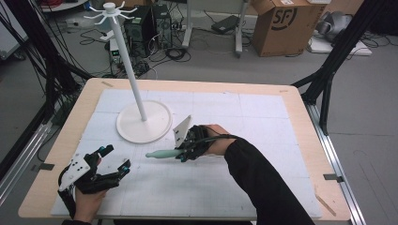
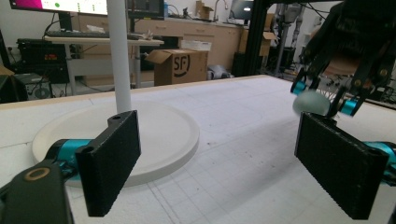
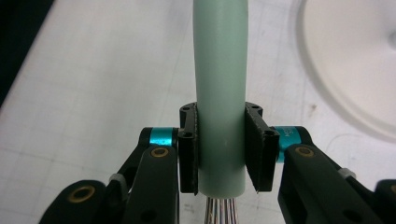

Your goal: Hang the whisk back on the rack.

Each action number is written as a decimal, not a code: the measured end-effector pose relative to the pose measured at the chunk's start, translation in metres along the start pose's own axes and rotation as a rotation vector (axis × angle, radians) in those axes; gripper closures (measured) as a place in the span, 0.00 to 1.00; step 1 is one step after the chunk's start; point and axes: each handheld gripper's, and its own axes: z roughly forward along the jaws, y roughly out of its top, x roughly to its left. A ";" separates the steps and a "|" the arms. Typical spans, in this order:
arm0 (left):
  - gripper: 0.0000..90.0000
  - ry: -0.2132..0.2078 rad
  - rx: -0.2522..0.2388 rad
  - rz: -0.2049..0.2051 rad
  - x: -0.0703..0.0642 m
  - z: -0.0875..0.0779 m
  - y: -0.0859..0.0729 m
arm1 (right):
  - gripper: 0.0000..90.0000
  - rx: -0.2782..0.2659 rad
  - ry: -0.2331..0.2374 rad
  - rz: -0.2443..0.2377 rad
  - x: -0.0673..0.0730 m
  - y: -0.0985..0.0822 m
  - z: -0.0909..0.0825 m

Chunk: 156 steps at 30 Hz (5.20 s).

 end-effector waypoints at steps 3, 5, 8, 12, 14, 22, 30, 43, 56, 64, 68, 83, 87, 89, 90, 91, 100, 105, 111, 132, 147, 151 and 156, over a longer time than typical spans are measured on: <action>0.17 -0.001 0.000 0.000 0.000 0.000 0.000 | 0.78 -0.061 -0.006 0.020 -0.002 0.002 -0.010; 0.17 0.001 0.000 0.002 0.000 0.000 0.000 | 0.78 -0.103 -0.028 0.031 -0.003 0.003 -0.018; 0.17 0.001 -0.001 0.001 0.000 0.001 0.000 | 0.78 -0.161 -0.075 0.042 -0.005 0.005 -0.029; 0.17 0.001 0.001 0.001 0.000 0.001 0.000 | 0.78 -0.255 -0.145 0.078 -0.011 0.004 -0.045; 0.17 0.001 0.001 0.000 0.000 0.001 0.000 | 0.78 -0.334 -0.191 0.096 -0.015 0.004 -0.053; 0.17 -0.001 0.006 -0.001 0.000 0.001 -0.001 | 0.78 -0.496 -0.339 0.166 -0.023 0.015 -0.079; 0.16 -0.002 0.005 -0.001 0.000 0.001 -0.001 | 0.78 -0.625 -0.440 0.222 -0.043 0.036 -0.097; 0.16 -0.011 0.001 -0.005 -0.002 0.001 -0.001 | 0.78 -0.733 -0.545 0.301 -0.067 0.068 -0.120; 0.16 -0.015 -0.009 -0.008 -0.001 -0.001 -0.001 | 0.78 -0.734 -0.697 0.373 -0.097 0.090 -0.130; 0.16 -0.017 -0.012 -0.006 -0.002 -0.002 0.000 | 0.78 -0.716 -0.722 0.384 -0.102 0.094 -0.123; 0.17 -0.017 -0.013 -0.008 -0.002 -0.002 0.000 | 0.78 -0.711 -0.723 0.380 -0.103 0.099 -0.120; 0.16 0.003 -0.019 -0.012 -0.001 -0.010 0.000 | 0.78 -0.695 -0.776 0.414 -0.109 0.108 -0.106; 0.16 0.008 -0.016 -0.012 -0.001 -0.013 0.000 | 0.78 -0.684 -0.803 0.420 -0.109 0.111 -0.103; 0.16 0.013 -0.019 -0.014 -0.001 -0.015 0.000 | 0.78 -0.677 -0.805 0.415 -0.109 0.113 -0.101; 0.16 0.015 -0.018 -0.013 -0.001 -0.016 0.000 | 0.78 -0.664 -0.816 0.408 -0.109 0.114 -0.099; 0.16 0.018 -0.020 -0.015 -0.001 -0.017 0.000 | 0.78 -0.668 -0.813 0.407 -0.109 0.115 -0.098; 0.16 0.023 -0.021 -0.017 -0.001 -0.020 0.000 | 0.78 -0.699 -0.801 0.429 -0.110 0.118 -0.092; 0.16 0.023 -0.025 -0.017 -0.001 -0.019 0.000 | 0.77 -0.738 -0.802 0.453 -0.108 0.115 -0.086; 0.16 0.023 -0.026 -0.017 -0.001 -0.019 0.000 | 0.77 -0.746 -0.816 0.456 -0.107 0.111 -0.083; 0.16 0.012 -0.006 -0.006 -0.002 -0.011 -0.002 | 0.33 -0.755 -0.781 0.495 -0.089 0.072 -0.072; 0.16 0.029 0.001 -0.001 -0.003 -0.009 -0.002 | 0.17 -0.766 -0.803 0.500 -0.041 -0.013 -0.096; 0.15 0.032 0.003 0.002 -0.002 -0.008 -0.003 | 0.17 -0.777 -0.816 0.510 -0.024 -0.032 -0.102; 0.15 0.031 0.007 0.004 -0.002 -0.007 -0.003 | 0.17 -0.781 -0.826 0.524 0.000 -0.053 -0.105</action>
